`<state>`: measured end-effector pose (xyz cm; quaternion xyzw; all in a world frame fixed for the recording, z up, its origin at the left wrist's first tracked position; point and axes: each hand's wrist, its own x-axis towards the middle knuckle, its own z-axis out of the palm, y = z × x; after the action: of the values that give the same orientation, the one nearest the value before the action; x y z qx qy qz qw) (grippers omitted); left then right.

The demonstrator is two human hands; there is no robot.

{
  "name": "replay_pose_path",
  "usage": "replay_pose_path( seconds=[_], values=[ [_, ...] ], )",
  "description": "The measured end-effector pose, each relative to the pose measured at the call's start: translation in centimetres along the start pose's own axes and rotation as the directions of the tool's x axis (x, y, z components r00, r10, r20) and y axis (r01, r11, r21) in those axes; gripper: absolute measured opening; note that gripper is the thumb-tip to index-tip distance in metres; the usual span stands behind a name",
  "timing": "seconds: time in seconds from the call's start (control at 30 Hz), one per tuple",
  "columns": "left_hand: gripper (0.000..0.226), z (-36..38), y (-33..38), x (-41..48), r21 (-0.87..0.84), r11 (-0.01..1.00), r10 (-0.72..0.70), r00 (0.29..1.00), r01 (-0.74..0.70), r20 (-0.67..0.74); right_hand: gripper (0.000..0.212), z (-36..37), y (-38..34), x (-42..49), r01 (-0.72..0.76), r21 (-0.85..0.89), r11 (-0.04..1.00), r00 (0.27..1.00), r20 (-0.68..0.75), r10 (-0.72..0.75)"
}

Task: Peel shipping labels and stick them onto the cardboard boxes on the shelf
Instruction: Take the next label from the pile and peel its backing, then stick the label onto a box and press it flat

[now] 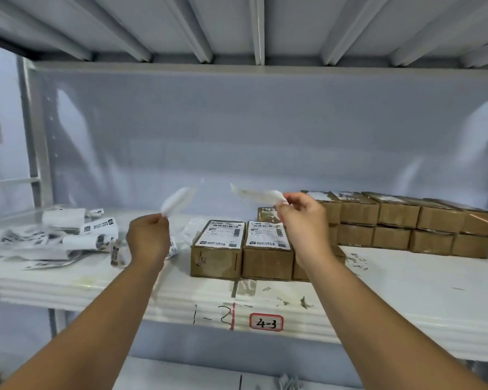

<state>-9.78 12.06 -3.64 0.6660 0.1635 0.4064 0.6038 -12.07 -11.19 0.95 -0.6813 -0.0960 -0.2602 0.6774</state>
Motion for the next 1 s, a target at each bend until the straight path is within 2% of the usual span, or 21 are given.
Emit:
replay_pose_path(
  seconds=[0.17, 0.3, 0.43, 0.6, 0.73, 0.87, 0.93, 1.0],
  values=[
    [0.028, 3.2, -0.2, 2.9, 0.216, 0.962, 0.167, 0.986, -0.169, 0.026, 0.006, 0.3, 0.4, 2.3, 0.154, -0.192, 0.969, 0.988, 0.054, -0.146],
    [0.029, 4.4, -1.5, 4.7, 0.297, 0.936, 0.168, 0.98, -0.191, 0.104, 0.007, 0.0, 1.5, 3.6, 0.244, -0.361, 0.9, 0.969, 0.06, -0.238],
    [0.043, 4.2, -2.4, 4.5, 0.469, 0.836, 0.184, 0.951, -0.284, 0.247, 0.004, -0.6, 2.4, 3.7, 0.267, -0.457, 0.848, 0.963, 0.098, -0.25],
    [0.05, 3.9, -2.3, 4.7, 0.527, 0.787, 0.209, 0.943, -0.32, 0.259, 0.004, -1.2, 2.6, 3.3, 0.241, -0.492, 0.836, 0.97, 0.111, -0.215],
    [0.053, 3.5, -2.0, 3.9, 0.409, 0.832, 0.319, 0.927, -0.374, 0.198, 0.003, -1.8, 2.4, 2.6, 0.243, -0.513, 0.823, 0.97, 0.139, -0.2],
    [0.057, 3.4, 0.7, 1.9, 0.339, 0.778, 0.476, 0.848, -0.529, 0.233, 0.012, -2.3, 1.9, 1.5, 0.278, -0.51, 0.814, 0.96, 0.123, -0.251],
    [0.049, 4.1, 2.9, 0.2, 0.238, 0.847, 0.393, 0.861, -0.476, 0.321, 0.013, -2.5, 1.6, 0.9, 0.28, -0.479, 0.832, 0.959, 0.105, -0.263],
    [0.033, 4.8, 5.6, -2.4, 0.019, 0.962, 0.235, 0.858, -0.274, 0.457, 0.01, -2.7, 1.1, 0.3, 0.28, -0.453, 0.846, 0.957, 0.067, -0.282]
  ],
)
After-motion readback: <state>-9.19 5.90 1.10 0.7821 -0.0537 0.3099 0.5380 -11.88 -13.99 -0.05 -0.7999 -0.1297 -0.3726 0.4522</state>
